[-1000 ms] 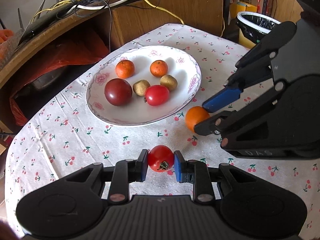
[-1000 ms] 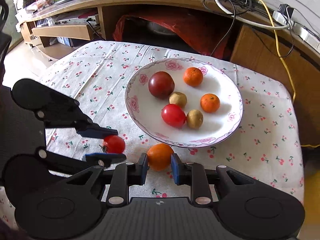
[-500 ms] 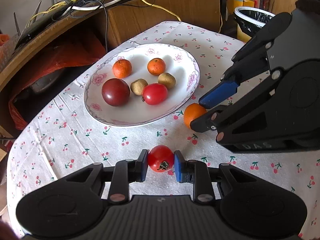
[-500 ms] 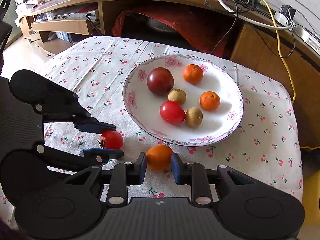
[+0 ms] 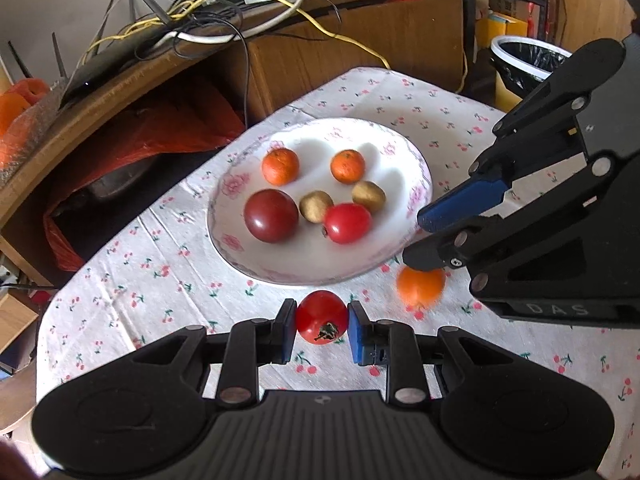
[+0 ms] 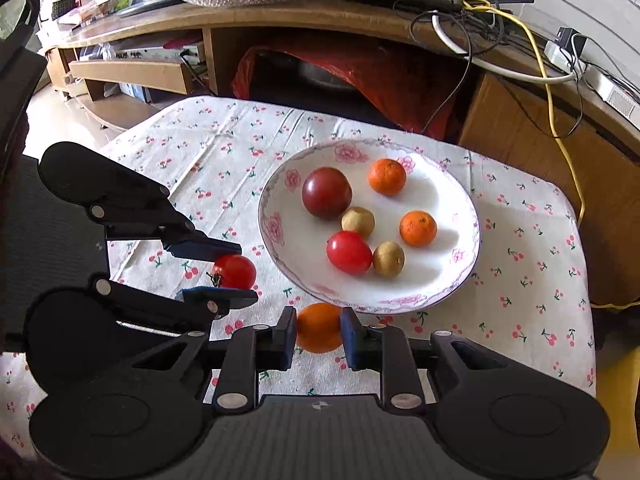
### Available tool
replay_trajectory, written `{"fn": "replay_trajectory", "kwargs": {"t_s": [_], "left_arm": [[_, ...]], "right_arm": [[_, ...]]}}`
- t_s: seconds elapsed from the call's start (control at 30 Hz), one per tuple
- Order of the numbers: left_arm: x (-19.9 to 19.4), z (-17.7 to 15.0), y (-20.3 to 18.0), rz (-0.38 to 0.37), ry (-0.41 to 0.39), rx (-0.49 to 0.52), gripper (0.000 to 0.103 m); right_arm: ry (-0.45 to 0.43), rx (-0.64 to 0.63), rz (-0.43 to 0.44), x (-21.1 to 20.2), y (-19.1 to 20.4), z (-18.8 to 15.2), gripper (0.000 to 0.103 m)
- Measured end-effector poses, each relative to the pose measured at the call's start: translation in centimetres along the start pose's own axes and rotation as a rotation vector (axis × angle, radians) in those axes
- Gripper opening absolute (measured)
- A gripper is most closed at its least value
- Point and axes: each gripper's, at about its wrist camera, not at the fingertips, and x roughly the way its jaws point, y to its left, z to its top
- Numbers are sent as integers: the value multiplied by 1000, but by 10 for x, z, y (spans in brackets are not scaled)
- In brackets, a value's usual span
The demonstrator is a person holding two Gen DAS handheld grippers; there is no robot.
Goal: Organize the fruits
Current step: 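Carry the small red tomato and tangerine over the white bowl with both tools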
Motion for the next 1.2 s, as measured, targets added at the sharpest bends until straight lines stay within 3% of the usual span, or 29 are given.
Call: {"fn": "replay_trajectory", "kwargs": {"t_s": [0.27,0.37,0.57,0.73,0.8,1.2], "left_arm": [[0,1,9,6,5,-19,35],[2,-4,13,4,21,-27,35],[6,-9,13,4,40,-21,35],[9,-9,10,-2,46,-10,35],[11,-10,8,-3,55,-4,35],[18,-16,4,-12,84,20,35]], "right_arm": [[-44,-14,-30,-9,-1,11,11],[-19,-4,1,-8,-6,8,11],[31,6,145,-3,-2,-3,29],[100,-51,87,14,13,-8,28],[106,-33,96,18,10,-9,22],[136,-5,115,24,12,-12,23]]}}
